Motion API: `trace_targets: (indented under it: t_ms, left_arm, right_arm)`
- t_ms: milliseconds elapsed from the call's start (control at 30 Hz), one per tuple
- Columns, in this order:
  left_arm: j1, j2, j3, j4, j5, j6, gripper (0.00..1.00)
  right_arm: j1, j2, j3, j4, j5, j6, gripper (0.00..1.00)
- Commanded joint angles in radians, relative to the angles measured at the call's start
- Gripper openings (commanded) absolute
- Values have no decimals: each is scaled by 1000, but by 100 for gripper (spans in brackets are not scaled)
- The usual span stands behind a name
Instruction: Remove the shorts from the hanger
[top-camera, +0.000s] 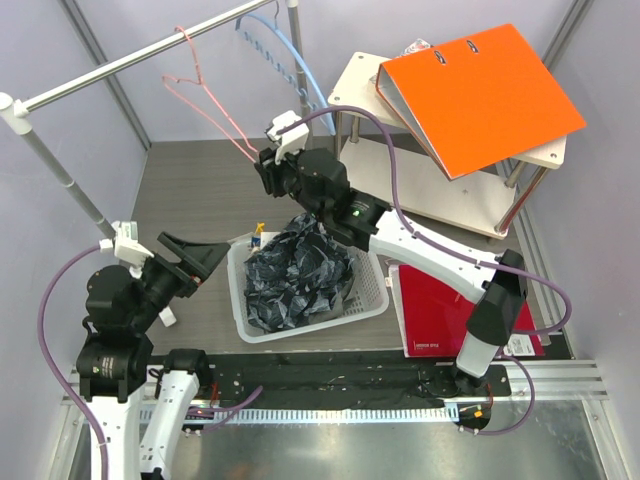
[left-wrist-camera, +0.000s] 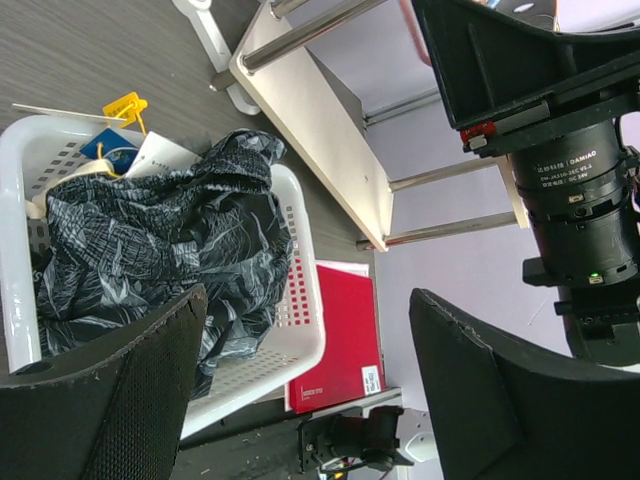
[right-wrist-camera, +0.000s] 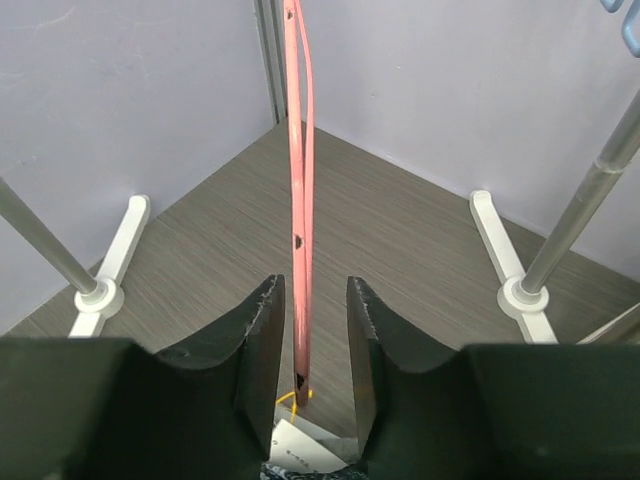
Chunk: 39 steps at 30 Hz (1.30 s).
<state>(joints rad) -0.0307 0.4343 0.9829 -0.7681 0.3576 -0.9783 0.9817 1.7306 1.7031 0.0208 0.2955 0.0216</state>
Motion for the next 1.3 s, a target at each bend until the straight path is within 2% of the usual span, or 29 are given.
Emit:
trace_targets:
  t_ms: [0, 33, 67, 133, 167, 233, 333, 367, 433, 467, 667, 700, 900, 1033, 1167, 1200, 1233, 1267]
  left_arm:
    - [-3, 1, -9, 6, -8, 32, 81]
    - [-3, 1, -13, 7, -9, 35, 81]
    - [-2, 1, -18, 10, -9, 33, 81]
    - [-2, 1, -36, 26, -8, 29, 81]
    - [-2, 1, -42, 30, 0, 27, 81]
    - [-3, 3, -58, 44, 3, 20, 81]
    - [-3, 6, -69, 56, 10, 18, 81]
    - [-3, 7, -73, 59, 11, 20, 81]
    - [-3, 9, -81, 66, 15, 21, 81]
    - [-3, 9, -95, 70, 17, 21, 81]
    - [-3, 52, -188, 173, 78, -20, 81]
    - [-3, 61, -217, 211, 93, -37, 81]
    - [-3, 152, -326, 415, 176, -124, 81]
    - [-18, 196, -387, 550, 218, -158, 82]
    - [-122, 179, -501, 757, 208, -203, 82]
    - [-147, 167, -533, 798, 193, -212, 82]
    - [-172, 121, -562, 823, 181, -220, 82]
    - [-213, 94, -625, 848, 173, -236, 82]
  right_arm:
    - [-1, -78, 40, -53, 53, -15, 41]
    - [0, -104, 35, -65, 54, -17, 44]
    - [-1, -121, 15, -76, 53, -17, 57]
    - [-2, -178, -6, -108, 48, -9, 65]
    - [-3, -201, -38, -116, 47, -3, 72]
    - [-1, -294, -97, -125, 37, 17, 73]
    - [-2, -408, -288, -98, 18, 47, 72]
    - [-2, -484, -413, -85, -5, 79, 70]
    - [-2, -549, -547, -42, -41, 121, 70]
    - [-2, -581, -669, -29, -56, 162, 70]
    - [-5, -813, -1000, 36, -55, 328, 72]
    - [-3, -885, -1032, 66, -47, 362, 73]
    - [-6, -1081, -1160, 88, -4, 446, 72]
    - [-5, -1244, -1250, 39, 45, 605, 73]
    - [-6, -1544, -1431, -12, 83, 766, 73]
    - [-5, -1685, -1465, -15, 83, 802, 73]
    - [-5, -1753, -1496, -15, 85, 831, 73]
    - [-6, -1735, -1488, -15, 59, 875, 73]
